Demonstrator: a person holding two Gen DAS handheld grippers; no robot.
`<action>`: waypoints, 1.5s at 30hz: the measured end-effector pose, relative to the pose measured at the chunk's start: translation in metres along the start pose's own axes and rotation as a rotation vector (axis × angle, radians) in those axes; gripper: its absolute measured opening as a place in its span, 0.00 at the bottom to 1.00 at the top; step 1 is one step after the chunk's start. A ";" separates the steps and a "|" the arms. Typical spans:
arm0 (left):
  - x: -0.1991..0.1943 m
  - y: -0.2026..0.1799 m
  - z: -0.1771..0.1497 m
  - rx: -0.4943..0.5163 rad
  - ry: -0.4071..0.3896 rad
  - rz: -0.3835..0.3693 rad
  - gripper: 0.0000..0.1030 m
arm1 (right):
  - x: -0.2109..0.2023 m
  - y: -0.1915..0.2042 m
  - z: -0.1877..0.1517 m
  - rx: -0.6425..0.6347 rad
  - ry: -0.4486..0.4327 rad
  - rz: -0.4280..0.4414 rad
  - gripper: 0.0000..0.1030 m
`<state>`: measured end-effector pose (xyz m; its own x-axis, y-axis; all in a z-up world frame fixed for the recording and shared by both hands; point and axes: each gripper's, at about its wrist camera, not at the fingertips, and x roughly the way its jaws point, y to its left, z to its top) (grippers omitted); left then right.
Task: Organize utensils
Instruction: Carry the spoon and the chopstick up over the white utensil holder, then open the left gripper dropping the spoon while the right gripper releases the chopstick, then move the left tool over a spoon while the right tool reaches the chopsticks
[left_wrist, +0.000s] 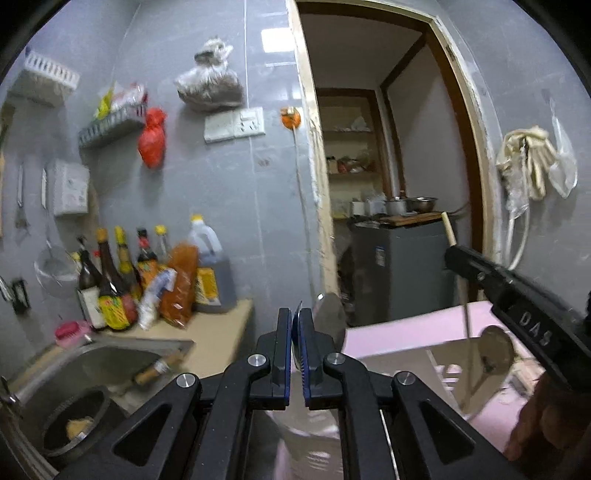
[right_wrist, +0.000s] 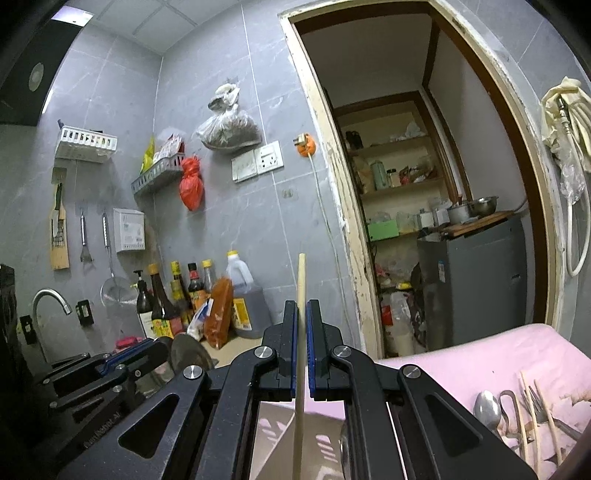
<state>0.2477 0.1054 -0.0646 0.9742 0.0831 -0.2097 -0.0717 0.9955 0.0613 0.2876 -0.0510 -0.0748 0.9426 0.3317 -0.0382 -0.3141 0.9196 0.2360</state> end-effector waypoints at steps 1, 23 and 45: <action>0.000 0.002 0.000 -0.020 0.010 -0.017 0.07 | -0.001 -0.002 0.001 0.007 0.007 0.001 0.06; -0.009 -0.024 0.061 -0.218 0.094 -0.166 0.58 | -0.065 -0.074 0.091 0.032 -0.033 -0.150 0.71; -0.009 -0.189 0.075 -0.139 0.020 -0.190 0.97 | -0.128 -0.202 0.121 -0.123 0.007 -0.290 0.96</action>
<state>0.2684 -0.0868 -0.0014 0.9687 -0.1074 -0.2237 0.0828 0.9898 -0.1162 0.2440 -0.3048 0.0001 0.9942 0.0527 -0.0939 -0.0438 0.9945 0.0952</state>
